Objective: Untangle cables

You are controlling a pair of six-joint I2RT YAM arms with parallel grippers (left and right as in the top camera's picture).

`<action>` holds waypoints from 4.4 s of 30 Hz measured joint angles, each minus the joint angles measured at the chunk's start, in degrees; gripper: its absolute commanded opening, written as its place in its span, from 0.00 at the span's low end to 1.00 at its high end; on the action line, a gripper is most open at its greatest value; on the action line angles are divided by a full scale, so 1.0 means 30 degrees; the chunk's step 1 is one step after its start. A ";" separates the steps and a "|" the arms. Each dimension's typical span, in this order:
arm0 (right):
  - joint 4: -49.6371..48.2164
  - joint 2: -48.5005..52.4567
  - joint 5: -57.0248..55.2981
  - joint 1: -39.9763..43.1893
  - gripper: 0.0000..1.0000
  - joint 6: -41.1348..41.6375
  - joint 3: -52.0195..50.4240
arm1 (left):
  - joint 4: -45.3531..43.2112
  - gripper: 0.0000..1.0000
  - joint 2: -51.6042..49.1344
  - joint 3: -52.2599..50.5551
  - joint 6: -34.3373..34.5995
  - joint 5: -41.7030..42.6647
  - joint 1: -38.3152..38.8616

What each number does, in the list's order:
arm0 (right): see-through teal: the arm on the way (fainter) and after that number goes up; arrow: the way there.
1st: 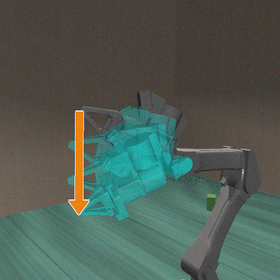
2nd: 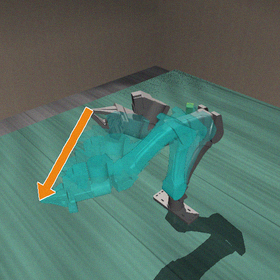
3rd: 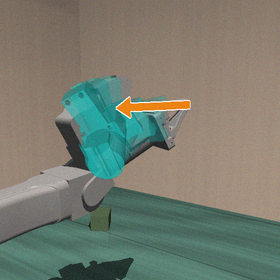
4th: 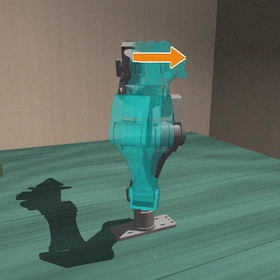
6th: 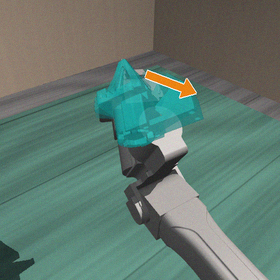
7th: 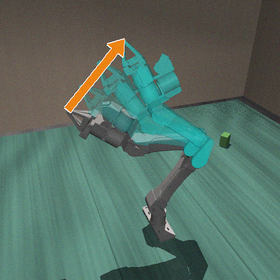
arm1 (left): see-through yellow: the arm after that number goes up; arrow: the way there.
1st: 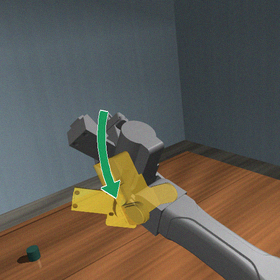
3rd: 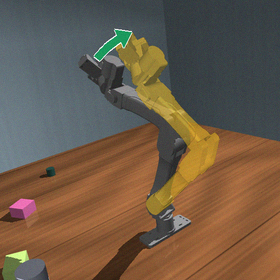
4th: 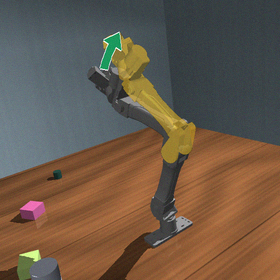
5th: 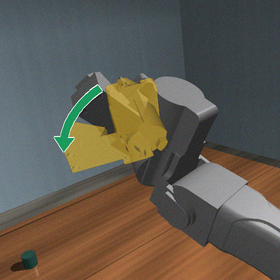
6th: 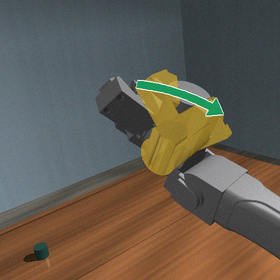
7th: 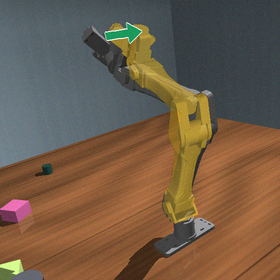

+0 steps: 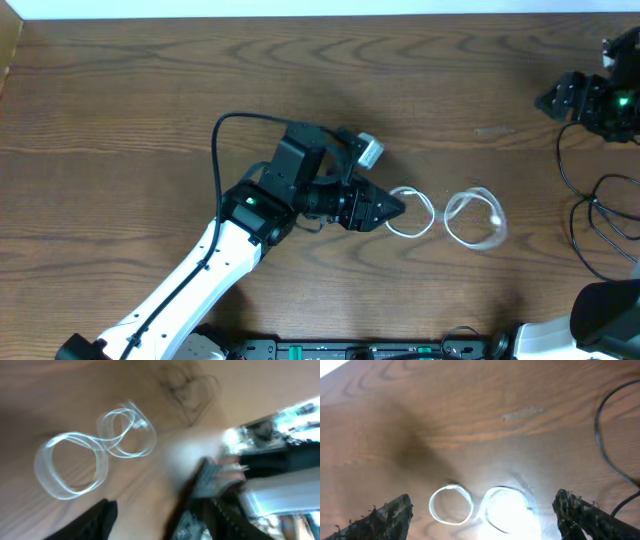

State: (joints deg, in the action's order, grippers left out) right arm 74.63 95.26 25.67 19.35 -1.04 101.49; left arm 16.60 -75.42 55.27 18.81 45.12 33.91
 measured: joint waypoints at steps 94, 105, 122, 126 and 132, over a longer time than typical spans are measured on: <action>-0.1406 -0.0007 -0.8116 0.1989 0.75 0.3956 0.3351 | 0.9515 0.62 0.0000 -0.0029 -0.0226 -1.2167 -0.0022; -0.1683 0.0036 -0.5355 0.1953 0.84 0.3701 -0.1231 | 0.9500 0.62 0.0000 -0.0029 -0.0226 -1.2167 -0.0015; -0.3934 0.0087 -0.3716 -0.4809 0.99 -0.0299 -0.5734 | 0.9391 0.67 0.0000 -0.0029 0.2113 -1.5628 -0.5945; -0.4408 0.0087 -0.3694 -0.6623 0.99 -0.0525 -0.6404 | 0.9530 0.67 0.0000 -0.0029 0.2164 -1.4746 -0.8357; -0.3038 0.0087 -0.4699 -0.8182 0.99 -0.0634 -0.6994 | 1.2888 0.80 0.0000 -0.0022 0.1851 -1.3121 -1.1081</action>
State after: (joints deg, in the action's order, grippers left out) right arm 65.52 95.53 11.57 -5.19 -2.94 80.51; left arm 55.27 -75.42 55.20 24.36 5.76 0.67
